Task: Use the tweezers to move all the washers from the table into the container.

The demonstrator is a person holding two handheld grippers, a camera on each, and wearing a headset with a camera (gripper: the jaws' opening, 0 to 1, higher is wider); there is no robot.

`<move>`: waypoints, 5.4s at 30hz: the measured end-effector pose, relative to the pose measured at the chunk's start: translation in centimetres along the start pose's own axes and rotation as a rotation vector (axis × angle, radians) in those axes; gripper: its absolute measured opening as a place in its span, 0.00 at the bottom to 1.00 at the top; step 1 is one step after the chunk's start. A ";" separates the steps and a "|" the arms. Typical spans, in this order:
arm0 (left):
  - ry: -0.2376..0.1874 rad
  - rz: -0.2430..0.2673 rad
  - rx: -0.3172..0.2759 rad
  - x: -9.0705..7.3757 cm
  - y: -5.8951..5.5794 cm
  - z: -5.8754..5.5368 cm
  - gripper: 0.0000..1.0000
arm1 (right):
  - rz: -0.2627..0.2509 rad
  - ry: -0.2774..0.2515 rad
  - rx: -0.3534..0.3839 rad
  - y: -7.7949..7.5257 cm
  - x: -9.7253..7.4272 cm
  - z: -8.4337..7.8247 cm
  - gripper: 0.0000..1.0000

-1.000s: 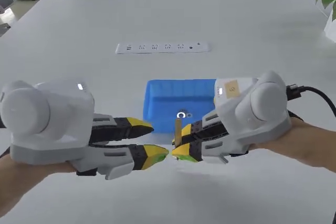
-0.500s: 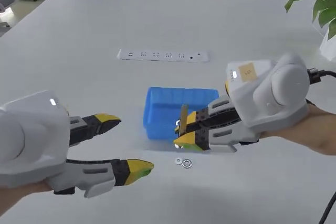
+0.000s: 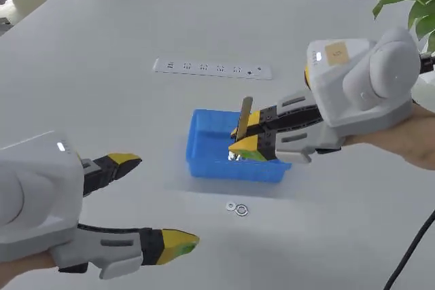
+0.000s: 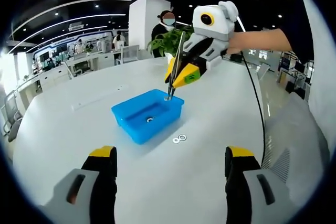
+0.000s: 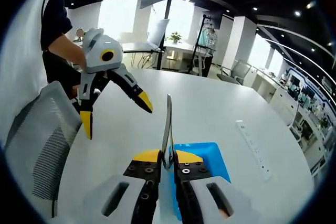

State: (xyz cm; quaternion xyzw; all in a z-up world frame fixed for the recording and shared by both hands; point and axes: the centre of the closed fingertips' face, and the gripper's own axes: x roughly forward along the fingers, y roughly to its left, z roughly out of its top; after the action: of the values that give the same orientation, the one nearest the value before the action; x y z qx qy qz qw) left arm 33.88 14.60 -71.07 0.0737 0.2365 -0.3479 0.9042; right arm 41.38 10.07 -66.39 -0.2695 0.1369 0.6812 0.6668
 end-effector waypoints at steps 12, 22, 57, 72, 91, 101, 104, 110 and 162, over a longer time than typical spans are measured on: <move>0.038 -0.042 -0.010 0.6 -0.6 -1.4 0.99 | -0.074 -0.002 0.093 -4.5 1.0 -2.3 0.10; 0.028 -0.021 -0.007 1.6 -0.1 -1.7 0.99 | -0.105 0.046 0.143 -6.4 2.6 -6.3 0.10; 0.047 -0.108 0.021 1.8 -2.0 -1.7 0.99 | -0.071 0.075 0.189 -5.6 5.2 -9.2 0.10; -0.079 -0.068 0.050 3.0 3.5 5.3 0.99 | -0.065 0.056 0.142 -5.5 4.3 -7.0 0.08; -0.120 -0.239 0.291 10.1 1.7 12.0 0.39 | -0.029 0.061 0.083 -3.8 3.4 -6.1 0.08; -0.069 -0.284 0.302 10.4 1.9 11.3 0.18 | -0.006 0.070 0.064 -3.1 3.5 -6.3 0.08; -0.052 -0.297 0.319 10.5 1.8 10.9 0.11 | 0.002 0.067 0.060 -3.0 3.5 -6.2 0.08; -0.037 -0.307 0.359 10.6 1.2 10.7 0.08 | 0.009 0.072 0.051 -2.9 3.6 -6.2 0.08; -0.062 -0.252 0.420 5.7 -1.7 12.5 0.06 | -0.154 0.047 0.207 4.0 -3.5 -7.7 0.77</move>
State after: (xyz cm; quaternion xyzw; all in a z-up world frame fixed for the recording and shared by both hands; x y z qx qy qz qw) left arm 41.19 6.19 -62.75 0.2190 0.1385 -0.5017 0.8253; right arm 38.77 2.65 -71.48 -0.2247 0.2010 0.6038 0.7379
